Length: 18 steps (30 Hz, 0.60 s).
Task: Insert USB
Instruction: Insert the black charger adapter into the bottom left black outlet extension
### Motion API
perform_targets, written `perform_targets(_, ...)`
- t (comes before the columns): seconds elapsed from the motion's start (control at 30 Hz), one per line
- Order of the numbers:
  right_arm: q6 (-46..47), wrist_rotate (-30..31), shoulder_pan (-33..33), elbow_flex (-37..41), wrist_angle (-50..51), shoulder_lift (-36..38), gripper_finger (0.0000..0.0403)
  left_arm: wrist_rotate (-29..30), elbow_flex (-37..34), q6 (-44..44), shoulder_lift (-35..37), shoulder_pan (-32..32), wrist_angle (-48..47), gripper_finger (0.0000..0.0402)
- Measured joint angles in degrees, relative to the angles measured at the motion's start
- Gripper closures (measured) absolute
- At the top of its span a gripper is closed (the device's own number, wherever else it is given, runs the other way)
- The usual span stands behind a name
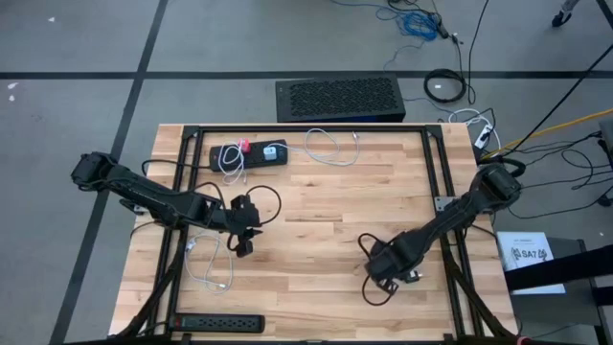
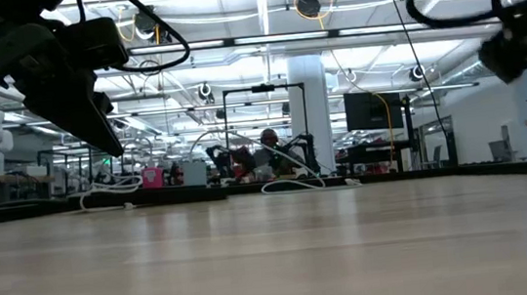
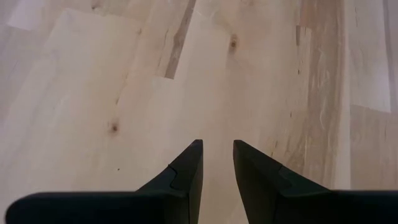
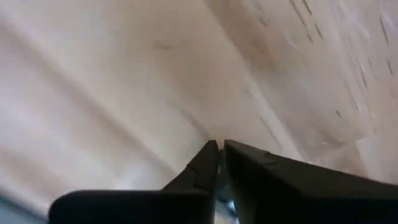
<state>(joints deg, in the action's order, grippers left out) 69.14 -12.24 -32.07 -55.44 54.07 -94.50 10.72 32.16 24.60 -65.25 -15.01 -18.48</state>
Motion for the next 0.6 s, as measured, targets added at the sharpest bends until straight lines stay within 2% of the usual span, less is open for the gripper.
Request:
perform_targets(0.1, -3.9, -0.8, 0.2, -2.4, 1.7, 2.2, 0.0367, 0.0, 0.0, 0.1, 0.0, 0.0, 0.0, 0.0307)
perform_targets(0.2, -7.3, -1.4, -0.7, -4.3, 4.1, 3.8, 0.0334, 0.0, 0.0, 0.1, 0.0, 0.0, 0.0, 0.0307)
perform_targets(0.47, -10.4, -1.2, -6.4, -2.9, 7.8, 4.0, 0.0186, 0.0, 0.0, 0.5, 0.0, 0.0, 0.1, 0.0307)
perform_targets(0.6, -11.8, 2.6, -8.6, -2.3, 7.4, 4.0, 0.0124, 0.0, 0.0, 0.5, 0.0, 0.0, 0.1, 0.0307)
